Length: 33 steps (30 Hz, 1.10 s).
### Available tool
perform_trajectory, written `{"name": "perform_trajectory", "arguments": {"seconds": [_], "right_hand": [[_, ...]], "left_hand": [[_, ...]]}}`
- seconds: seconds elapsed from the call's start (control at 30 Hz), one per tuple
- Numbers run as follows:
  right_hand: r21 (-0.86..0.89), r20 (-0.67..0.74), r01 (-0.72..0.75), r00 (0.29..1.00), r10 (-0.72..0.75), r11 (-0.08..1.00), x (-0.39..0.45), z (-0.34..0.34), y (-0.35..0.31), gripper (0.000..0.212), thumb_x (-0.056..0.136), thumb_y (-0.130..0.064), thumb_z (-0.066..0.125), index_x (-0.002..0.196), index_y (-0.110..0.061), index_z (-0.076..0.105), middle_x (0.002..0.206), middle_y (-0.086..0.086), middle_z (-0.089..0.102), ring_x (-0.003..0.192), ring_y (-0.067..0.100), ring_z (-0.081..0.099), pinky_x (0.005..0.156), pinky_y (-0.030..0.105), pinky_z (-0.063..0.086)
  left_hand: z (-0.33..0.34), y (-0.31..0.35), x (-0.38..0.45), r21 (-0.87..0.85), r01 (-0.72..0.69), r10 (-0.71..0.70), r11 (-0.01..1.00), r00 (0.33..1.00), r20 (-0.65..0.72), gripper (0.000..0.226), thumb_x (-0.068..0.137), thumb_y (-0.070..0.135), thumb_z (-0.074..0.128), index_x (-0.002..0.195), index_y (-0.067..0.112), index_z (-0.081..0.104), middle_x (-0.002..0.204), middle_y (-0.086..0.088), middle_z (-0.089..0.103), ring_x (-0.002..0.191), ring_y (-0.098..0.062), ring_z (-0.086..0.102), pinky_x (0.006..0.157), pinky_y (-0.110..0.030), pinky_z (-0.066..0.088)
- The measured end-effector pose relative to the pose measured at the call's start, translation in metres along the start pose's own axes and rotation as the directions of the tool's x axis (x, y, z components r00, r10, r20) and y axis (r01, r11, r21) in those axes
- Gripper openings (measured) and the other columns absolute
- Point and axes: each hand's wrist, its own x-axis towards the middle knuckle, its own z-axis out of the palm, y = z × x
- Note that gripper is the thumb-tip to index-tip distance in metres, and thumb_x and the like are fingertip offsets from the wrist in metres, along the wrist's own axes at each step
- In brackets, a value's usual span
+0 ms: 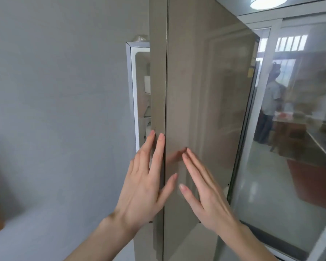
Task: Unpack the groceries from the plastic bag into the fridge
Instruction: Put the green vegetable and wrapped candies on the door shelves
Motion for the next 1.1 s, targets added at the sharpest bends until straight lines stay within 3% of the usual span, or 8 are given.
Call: {"name": "perform_trajectory", "arguments": {"seconds": [0.2,0.37,0.57,0.77,0.9,1.0,1.1], "right_hand": [[-0.024,-0.001,0.010,1.000,-0.010,1.000,0.058,0.030,0.019,0.068,0.108,-0.040,0.045,0.165,-0.025,0.013,0.174,-0.015,0.000,0.160,0.008,0.005,0.129,0.041,0.020],[-0.092,-0.038,0.019,0.999,-0.022,0.996,0.098,0.061,0.033,0.066,0.108,-0.041,0.047,0.165,-0.025,0.016,0.174,-0.012,0.000,0.161,0.012,0.002,0.129,0.041,0.018],[-0.268,-0.076,-0.029,0.997,0.009,0.963,0.135,0.093,0.059,0.071,0.105,-0.051,0.041,0.166,-0.028,0.012,0.175,-0.006,-0.002,0.161,0.020,-0.001,0.124,0.058,0.024],[-0.421,-0.063,-0.040,0.998,0.015,0.906,0.162,0.109,0.084,0.071,0.104,-0.054,0.039,0.166,-0.030,0.013,0.175,-0.006,-0.002,0.162,0.022,-0.001,0.122,0.062,0.025],[-0.473,-0.069,-0.002,0.997,-0.035,0.881,0.174,0.118,0.103,0.070,0.104,-0.052,0.041,0.165,-0.026,0.018,0.175,-0.003,0.003,0.161,0.024,0.004,0.123,0.061,0.025],[-0.469,-0.081,0.037,0.993,-0.084,0.883,0.181,0.123,0.120,0.069,0.105,-0.049,0.043,0.165,-0.023,0.022,0.175,0.000,0.008,0.161,0.025,0.008,0.124,0.057,0.025],[-0.477,-0.094,0.088,0.984,-0.150,0.874,0.186,0.124,0.138,0.067,0.106,-0.047,0.042,0.164,-0.019,0.025,0.174,0.002,0.014,0.161,0.025,0.013,0.124,0.055,0.026]], "left_hand": [[0.007,-0.056,0.013,-0.006,0.065,-0.065,0.998,0.997,-0.040,0.091,0.100,0.039,0.061,0.166,0.011,0.005,0.168,-0.012,0.017,0.132,-0.030,0.045,0.111,-0.041,0.044],[0.021,-0.091,0.026,-0.069,0.123,-0.126,0.990,0.991,-0.044,0.097,0.098,0.038,0.064,0.165,0.010,-0.002,0.172,-0.008,0.009,0.147,-0.030,0.033,0.120,-0.041,0.034],[0.040,-0.133,0.040,-0.123,0.160,-0.164,0.980,0.986,-0.031,0.098,0.097,0.035,0.064,0.166,0.018,-0.004,0.174,-0.001,-0.004,0.156,-0.024,0.018,0.123,-0.028,0.021],[0.067,-0.160,0.059,-0.046,0.206,-0.206,0.977,0.978,0.006,0.094,0.095,0.028,0.066,0.166,0.024,0.006,0.171,-0.012,-0.015,0.157,-0.035,0.014,0.125,-0.039,0.026],[0.083,-0.174,0.069,0.022,0.245,-0.245,0.969,0.970,-0.009,0.092,0.093,0.023,0.067,0.166,0.025,0.011,0.171,-0.018,-0.010,0.155,-0.036,0.016,0.121,-0.046,0.036],[0.094,-0.186,0.074,0.191,0.297,-0.297,0.936,0.954,-0.027,0.089,0.093,0.027,0.066,0.166,0.022,0.016,0.172,-0.019,-0.003,0.155,-0.042,0.020,0.115,-0.051,0.042],[0.111,-0.193,0.082,0.375,0.288,-0.290,0.881,0.955,-0.052,0.087,0.093,0.032,0.066,0.165,0.019,0.021,0.173,-0.017,0.007,0.158,-0.039,0.014,0.118,-0.057,0.036]]}}
